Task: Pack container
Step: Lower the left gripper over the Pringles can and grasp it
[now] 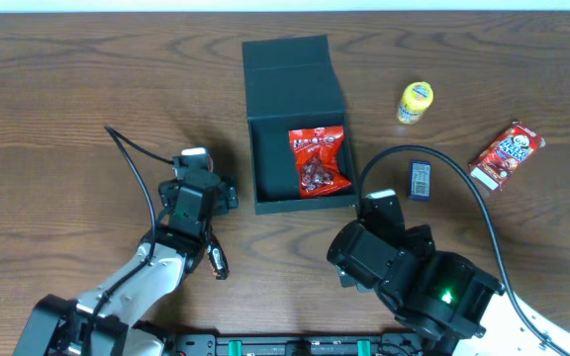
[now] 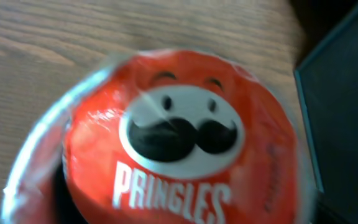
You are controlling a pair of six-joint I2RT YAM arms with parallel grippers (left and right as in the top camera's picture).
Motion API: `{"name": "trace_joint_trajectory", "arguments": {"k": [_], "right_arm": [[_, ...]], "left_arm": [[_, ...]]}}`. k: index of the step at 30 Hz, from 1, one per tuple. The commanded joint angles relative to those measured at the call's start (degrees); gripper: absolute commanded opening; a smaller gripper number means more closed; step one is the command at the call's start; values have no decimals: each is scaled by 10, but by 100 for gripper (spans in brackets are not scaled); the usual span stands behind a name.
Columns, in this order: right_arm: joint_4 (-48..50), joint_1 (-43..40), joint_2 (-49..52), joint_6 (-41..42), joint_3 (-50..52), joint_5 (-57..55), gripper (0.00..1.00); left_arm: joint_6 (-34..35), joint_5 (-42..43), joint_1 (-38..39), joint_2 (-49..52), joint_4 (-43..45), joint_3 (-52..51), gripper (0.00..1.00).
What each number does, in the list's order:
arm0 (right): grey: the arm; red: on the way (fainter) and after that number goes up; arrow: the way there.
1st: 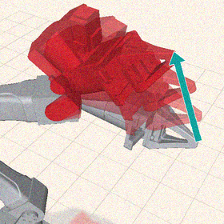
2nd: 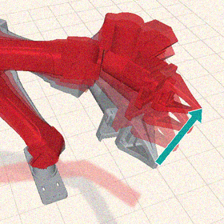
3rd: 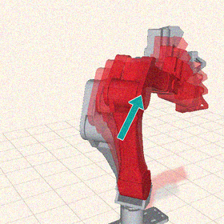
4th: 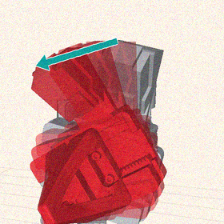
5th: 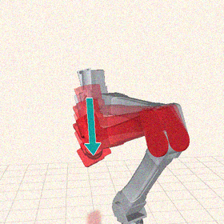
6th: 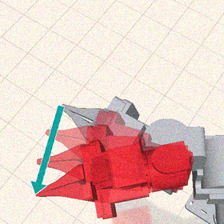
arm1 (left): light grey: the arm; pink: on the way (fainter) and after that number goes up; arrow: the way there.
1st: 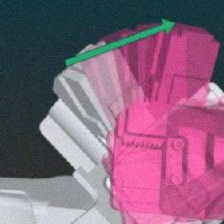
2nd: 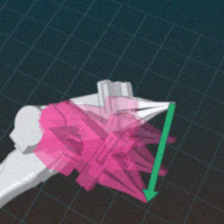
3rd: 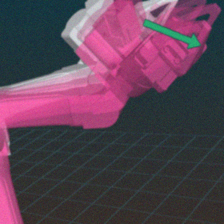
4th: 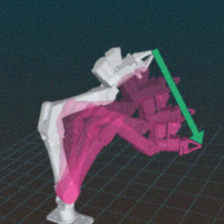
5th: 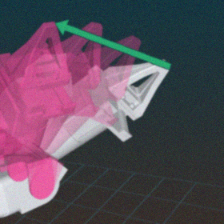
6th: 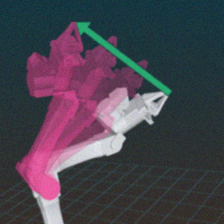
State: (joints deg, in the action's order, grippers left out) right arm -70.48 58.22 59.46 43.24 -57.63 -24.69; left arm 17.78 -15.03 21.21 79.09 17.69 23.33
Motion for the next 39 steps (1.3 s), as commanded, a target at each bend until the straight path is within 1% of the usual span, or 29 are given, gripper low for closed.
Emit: {"name": "trace_joint_trajectory", "arguments": {"k": [1,8,13,19,20,21,23,25,35,39], "right_arm": [[1,5,-3,9,1,-21,99],[3,5,-3,9,1,-22,99],[4,5,-3,9,1,-23,99],[4,5,-3,9,1,-24,99],[4,5,-3,9,1,-24,99],[4,5,-3,9,1,-25,99],[4,5,-3,9,1,-26,99],[4,5,-3,9,1,-26,99],[4,5,-3,9,1,-26,99],[4,5,-3,9,1,-26,98]], "left_arm": [[-6,-14,-14,9,7,2,95],[-6,-14,-17,11,9,2,95],[-17,16,-17,18,35,2,95],[-17,16,-17,35,49,2,95],[-17,16,-17,37,52,2,96],[-17,16,-17,39,53,2,99],[-17,15,-17,41,55,2,91],[-17,15,-17,42,57,2,85],[-17,16,-17,42,60,2,72],[-17,16,-17,42,60,2,69]]}}
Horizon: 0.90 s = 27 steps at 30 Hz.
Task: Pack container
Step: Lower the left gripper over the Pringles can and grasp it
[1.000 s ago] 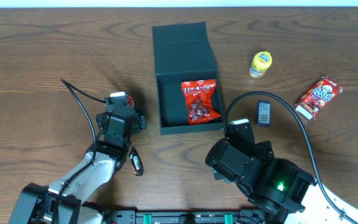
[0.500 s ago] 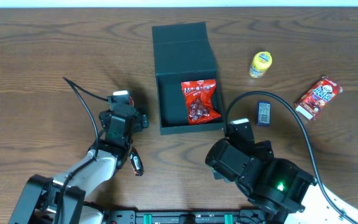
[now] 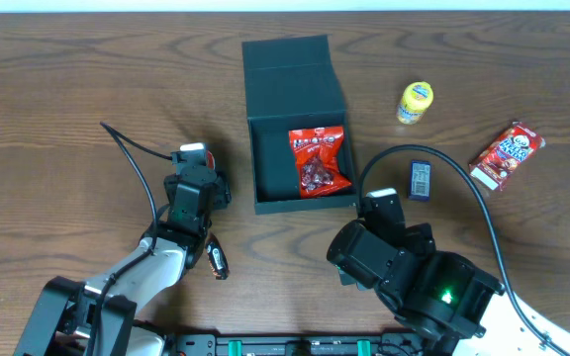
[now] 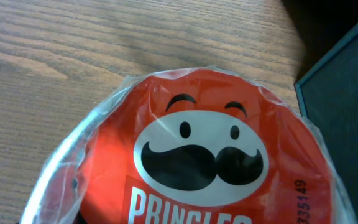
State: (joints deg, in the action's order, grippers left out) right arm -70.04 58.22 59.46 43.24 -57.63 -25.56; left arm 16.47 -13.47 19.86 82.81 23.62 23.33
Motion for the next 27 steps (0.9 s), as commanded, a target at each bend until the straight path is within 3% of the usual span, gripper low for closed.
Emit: {"name": "trace_joint_trajectory", "arguments": {"k": [1,11,15,27], "right_arm": [[0,5,-3,9,1,-17,99],[0,5,-3,9,1,-17,99],[0,5,-3,9,1,-17,99],[0,5,-3,9,1,-21,99]], "left_arm": [[-4,0,-3,4,1,2,69],[-4,0,-3,4,1,2,65],[-4,0,-3,4,1,2,43],[-3,0,-3,4,1,2,43]]}}
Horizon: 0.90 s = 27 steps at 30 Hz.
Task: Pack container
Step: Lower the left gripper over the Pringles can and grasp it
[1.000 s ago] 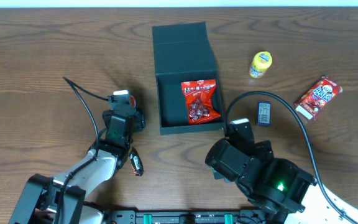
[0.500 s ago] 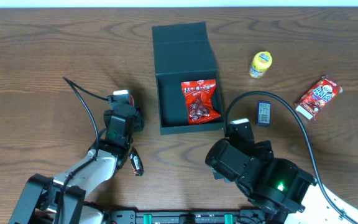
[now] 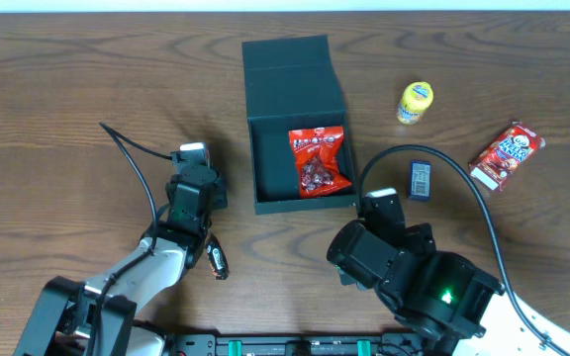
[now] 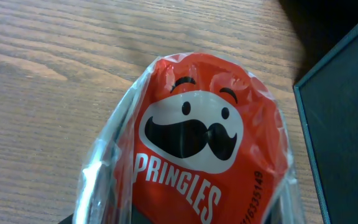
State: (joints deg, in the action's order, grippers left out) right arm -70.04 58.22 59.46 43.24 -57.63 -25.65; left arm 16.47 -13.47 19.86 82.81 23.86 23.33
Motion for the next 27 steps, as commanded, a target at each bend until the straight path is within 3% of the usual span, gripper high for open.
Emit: {"name": "trace_joint_trajectory", "arguments": {"k": [1,3,19,27], "right_arm": [[0,5,-3,9,1,-20,99],[0,5,-3,9,1,-20,99],[0,5,-3,9,1,-29,99],[0,5,-3,9,1,-29,99]], "left_arm": [[-3,0,-3,4,-2,2,50],[-3,0,-3,4,-2,2,60],[-2,25,-3,4,-12,2,93],[-2,31,-3,5,-13,2,97]]}}
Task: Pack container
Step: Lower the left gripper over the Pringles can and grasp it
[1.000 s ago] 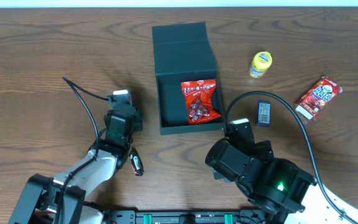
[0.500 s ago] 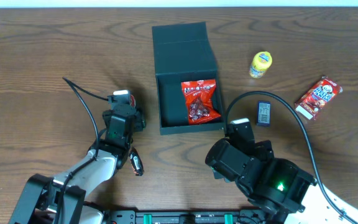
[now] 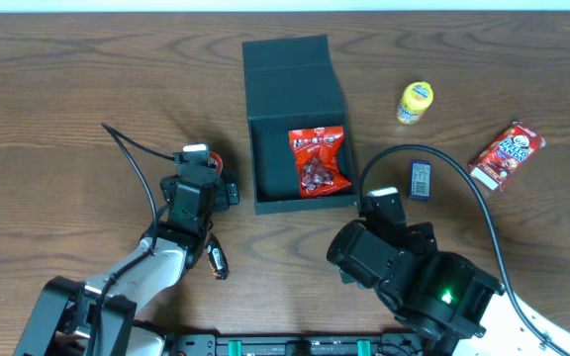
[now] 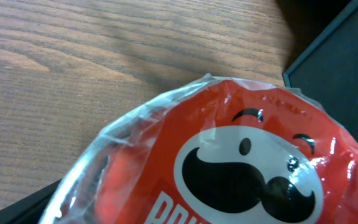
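A small red Pringles can (image 4: 247, 162) with a crinkled foil lid fills the left wrist view. My left gripper (image 3: 209, 170) is shut on it just left of the dark green open box (image 3: 265, 168). Only a sliver of the can (image 3: 213, 159) shows in the overhead view, and the fingers are hidden under the can in the wrist view. A red snack bag (image 3: 320, 161) lies inside the box. My right gripper (image 3: 379, 210) sits below the box's right corner; its jaws are hidden by the arm.
The box's lid (image 3: 292, 74) stands open at the far side. A yellow bottle (image 3: 416, 102), a small blue packet (image 3: 420, 180) and a red snack packet (image 3: 506, 155) lie to the right of the box. A black cable (image 3: 132, 158) loops left of my left arm.
The can's lid has gone from pinched narrow to broader, and sits lower and further right in the wrist view. The box edge is closer. Overhead, my left gripper has turned slightly toward the box.
My left gripper was over the can beside the box, the lid round and blurred. Then the lid was sharp and round. Then it looked squeezed narrow between the fingers. Now the can is in the grip, nearer the box. The right arm has stayed still.
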You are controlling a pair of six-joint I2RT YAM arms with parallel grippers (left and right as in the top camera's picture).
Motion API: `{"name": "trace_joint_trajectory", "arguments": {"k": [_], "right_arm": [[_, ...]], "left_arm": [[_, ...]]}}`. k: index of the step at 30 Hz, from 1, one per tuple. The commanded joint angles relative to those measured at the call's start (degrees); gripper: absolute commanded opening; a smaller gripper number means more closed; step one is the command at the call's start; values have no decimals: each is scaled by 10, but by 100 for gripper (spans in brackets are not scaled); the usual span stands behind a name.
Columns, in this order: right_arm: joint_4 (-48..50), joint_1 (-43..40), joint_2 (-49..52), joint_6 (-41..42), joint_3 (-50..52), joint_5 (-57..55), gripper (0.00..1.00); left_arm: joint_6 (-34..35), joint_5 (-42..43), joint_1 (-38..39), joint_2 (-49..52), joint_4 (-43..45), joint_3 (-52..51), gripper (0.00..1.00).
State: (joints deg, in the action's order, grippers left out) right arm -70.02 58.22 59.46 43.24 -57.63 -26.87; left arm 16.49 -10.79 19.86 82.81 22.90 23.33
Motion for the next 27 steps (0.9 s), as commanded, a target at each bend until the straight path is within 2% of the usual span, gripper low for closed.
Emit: {"name": "trace_joint_trajectory", "arguments": {"k": [1,4,8,11,17,27], "right_arm": [[0,5,-3,9,1,-17,99],[3,5,-3,9,1,-17,99],[5,5,-3,9,1,-17,99],[5,5,-3,9,1,-17,99],[5,5,-3,9,1,-17,99],[5,5,-3,9,1,-17,99]], "left_arm": [[-2,4,-3,5,-4,2,97],[-2,7,-3,5,-4,2,95],[-2,15,-3,5,-5,2,87],[-2,15,-3,5,-6,2,86],[-2,15,-3,5,-9,2,67],[-2,14,-3,5,-16,2,66]]}}
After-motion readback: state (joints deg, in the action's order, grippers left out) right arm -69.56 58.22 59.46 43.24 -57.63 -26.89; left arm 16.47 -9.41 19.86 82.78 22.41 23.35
